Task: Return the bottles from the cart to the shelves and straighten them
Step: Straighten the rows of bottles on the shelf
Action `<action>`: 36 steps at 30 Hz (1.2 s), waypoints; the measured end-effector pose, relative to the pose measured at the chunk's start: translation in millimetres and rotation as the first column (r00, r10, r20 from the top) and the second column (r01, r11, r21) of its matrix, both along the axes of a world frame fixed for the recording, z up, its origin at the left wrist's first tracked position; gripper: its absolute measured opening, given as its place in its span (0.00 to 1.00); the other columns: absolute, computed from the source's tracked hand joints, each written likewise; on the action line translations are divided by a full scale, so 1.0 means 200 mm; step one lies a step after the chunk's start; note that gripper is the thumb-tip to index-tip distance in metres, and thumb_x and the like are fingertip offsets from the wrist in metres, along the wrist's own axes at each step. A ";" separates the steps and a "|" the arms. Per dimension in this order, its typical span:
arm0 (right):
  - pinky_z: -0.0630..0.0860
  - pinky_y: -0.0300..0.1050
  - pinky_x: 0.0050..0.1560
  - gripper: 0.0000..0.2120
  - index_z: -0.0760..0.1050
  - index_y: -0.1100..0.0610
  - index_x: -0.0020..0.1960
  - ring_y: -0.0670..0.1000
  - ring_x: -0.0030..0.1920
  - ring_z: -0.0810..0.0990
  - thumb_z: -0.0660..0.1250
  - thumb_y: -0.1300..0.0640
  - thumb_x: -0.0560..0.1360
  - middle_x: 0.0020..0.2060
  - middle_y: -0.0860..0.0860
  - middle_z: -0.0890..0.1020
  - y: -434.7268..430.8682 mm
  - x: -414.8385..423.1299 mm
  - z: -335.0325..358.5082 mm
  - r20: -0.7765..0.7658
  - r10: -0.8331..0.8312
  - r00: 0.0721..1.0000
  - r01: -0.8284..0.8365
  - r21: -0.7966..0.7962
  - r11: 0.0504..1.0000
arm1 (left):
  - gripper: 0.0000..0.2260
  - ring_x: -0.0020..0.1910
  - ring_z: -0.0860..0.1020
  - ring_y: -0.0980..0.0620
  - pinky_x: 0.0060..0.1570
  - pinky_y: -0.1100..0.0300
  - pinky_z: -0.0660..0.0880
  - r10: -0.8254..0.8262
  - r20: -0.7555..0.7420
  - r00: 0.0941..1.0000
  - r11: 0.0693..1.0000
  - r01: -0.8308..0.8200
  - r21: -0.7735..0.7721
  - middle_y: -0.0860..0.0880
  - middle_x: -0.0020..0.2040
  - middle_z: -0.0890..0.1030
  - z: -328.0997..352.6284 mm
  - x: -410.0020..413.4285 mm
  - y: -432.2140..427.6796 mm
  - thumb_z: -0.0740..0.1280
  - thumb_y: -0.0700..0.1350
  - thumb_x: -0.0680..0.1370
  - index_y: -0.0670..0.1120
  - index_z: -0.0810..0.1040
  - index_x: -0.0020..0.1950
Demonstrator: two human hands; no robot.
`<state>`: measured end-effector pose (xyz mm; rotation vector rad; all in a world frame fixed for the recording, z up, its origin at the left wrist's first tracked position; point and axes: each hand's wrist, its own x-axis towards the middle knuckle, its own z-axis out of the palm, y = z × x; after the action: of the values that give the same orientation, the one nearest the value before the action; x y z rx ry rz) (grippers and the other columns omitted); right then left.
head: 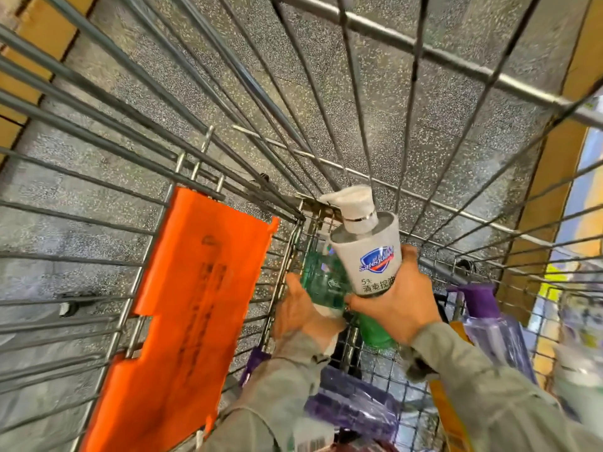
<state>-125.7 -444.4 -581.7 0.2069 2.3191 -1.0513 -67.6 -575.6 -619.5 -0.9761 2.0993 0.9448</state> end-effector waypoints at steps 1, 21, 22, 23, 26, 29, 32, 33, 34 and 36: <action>0.78 0.42 0.49 0.34 0.62 0.52 0.53 0.47 0.44 0.79 0.81 0.57 0.58 0.42 0.46 0.79 0.00 0.00 0.00 -0.010 -0.006 1.000 0.006 -0.012 1.000 | 0.39 0.48 0.78 0.49 0.51 0.53 0.76 0.022 -0.007 1.000 1.000 -0.022 0.011 0.53 0.49 0.76 0.01 0.00 0.00 0.79 0.50 0.61 0.55 0.54 0.60; 0.70 0.35 0.43 0.35 0.62 0.53 0.52 0.48 0.41 0.76 0.83 0.57 0.57 0.42 0.46 0.77 0.00 0.17 0.29 -0.269 -0.097 0.958 0.102 0.005 0.995 | 0.40 0.52 0.75 0.52 0.50 0.65 0.68 0.130 -0.445 0.886 0.974 -0.031 0.223 0.53 0.51 0.73 0.40 -0.03 -0.14 0.81 0.40 0.58 0.50 0.58 0.59; 0.70 0.35 0.42 0.35 0.63 0.53 0.52 0.47 0.41 0.76 0.83 0.57 0.56 0.41 0.46 0.77 0.00 0.19 0.33 -0.287 -0.099 0.953 0.106 0.008 0.994 | 0.41 0.52 0.75 0.52 0.50 0.65 0.68 0.135 -0.455 0.880 0.971 -0.026 0.239 0.53 0.50 0.72 0.43 -0.03 -0.14 0.82 0.39 0.58 0.50 0.58 0.59; 0.71 0.37 0.43 0.34 0.63 0.54 0.52 0.48 0.41 0.76 0.83 0.57 0.56 0.41 0.45 0.77 0.00 0.20 0.37 -0.297 -0.102 0.950 0.110 0.010 0.994 | 0.42 0.53 0.75 0.51 0.52 0.63 0.70 0.130 -0.472 0.872 0.971 -0.015 0.239 0.52 0.51 0.72 0.46 -0.02 -0.15 0.82 0.40 0.56 0.50 0.58 0.59; 0.74 0.43 0.46 0.34 0.64 0.54 0.52 0.49 0.44 0.77 0.83 0.58 0.56 0.42 0.47 0.78 0.01 0.25 0.50 -0.320 -0.148 0.936 0.156 0.000 0.988 | 0.41 0.53 0.74 0.50 0.53 0.62 0.69 0.118 -0.511 0.851 0.975 -0.001 0.224 0.55 0.49 0.71 0.58 0.01 -0.17 0.82 0.41 0.57 0.51 0.58 0.59; 0.73 0.40 0.45 0.34 0.66 0.54 0.52 0.49 0.44 0.79 0.83 0.57 0.55 0.42 0.46 0.78 0.02 0.32 0.67 -0.359 -0.214 0.909 0.214 -0.039 0.976 | 0.38 0.48 0.72 0.55 0.47 0.70 0.64 0.095 -0.556 0.826 0.973 0.041 0.227 0.58 0.46 0.70 0.78 0.04 -0.17 0.81 0.40 0.60 0.50 0.58 0.58; 0.69 0.36 0.42 0.33 0.66 0.53 0.52 0.48 0.44 0.78 0.83 0.56 0.56 0.45 0.48 0.81 0.01 0.39 0.88 -0.410 -0.237 0.881 0.243 -0.037 0.969 | 0.36 0.41 0.70 0.64 0.38 0.78 0.63 0.095 -0.641 0.762 0.963 0.093 0.253 0.60 0.44 0.67 1.00 0.07 -0.16 0.80 0.36 0.60 0.48 0.58 0.56; 0.69 0.36 0.42 0.33 0.66 0.52 0.52 0.49 0.45 0.79 0.83 0.56 0.56 0.46 0.49 0.82 0.01 0.42 0.96 -0.433 -0.246 0.867 0.257 -0.033 0.966 | 0.36 0.41 0.69 0.66 0.38 0.81 0.63 0.094 -0.661 0.745 0.958 0.114 0.265 0.59 0.44 0.68 1.08 0.08 -0.15 0.81 0.36 0.60 0.47 0.59 0.56; 0.68 0.35 0.41 0.33 0.67 0.52 0.53 0.49 0.46 0.79 0.83 0.57 0.56 0.47 0.50 0.82 0.01 0.44 1.03 -0.453 -0.258 0.853 0.272 -0.035 0.962 | 0.37 0.40 0.69 0.66 0.37 0.82 0.62 0.096 -0.678 0.729 0.951 0.133 0.277 0.59 0.45 0.68 1.15 0.10 -0.15 0.81 0.38 0.59 0.47 0.59 0.56; 0.67 0.33 0.40 0.33 0.67 0.52 0.54 0.48 0.45 0.78 0.83 0.57 0.57 0.45 0.49 0.81 0.00 0.49 1.18 -0.486 -0.283 0.827 0.296 -0.052 0.954 | 0.41 0.42 0.70 0.67 0.39 0.82 0.64 0.111 -0.712 0.693 0.937 0.167 0.308 0.60 0.45 0.69 1.30 0.13 -0.15 0.82 0.45 0.54 0.48 0.59 0.56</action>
<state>-27.9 -444.9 -345.3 0.3472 2.8236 -1.3491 -41.4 -605.2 -359.8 -0.3851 2.3989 1.8497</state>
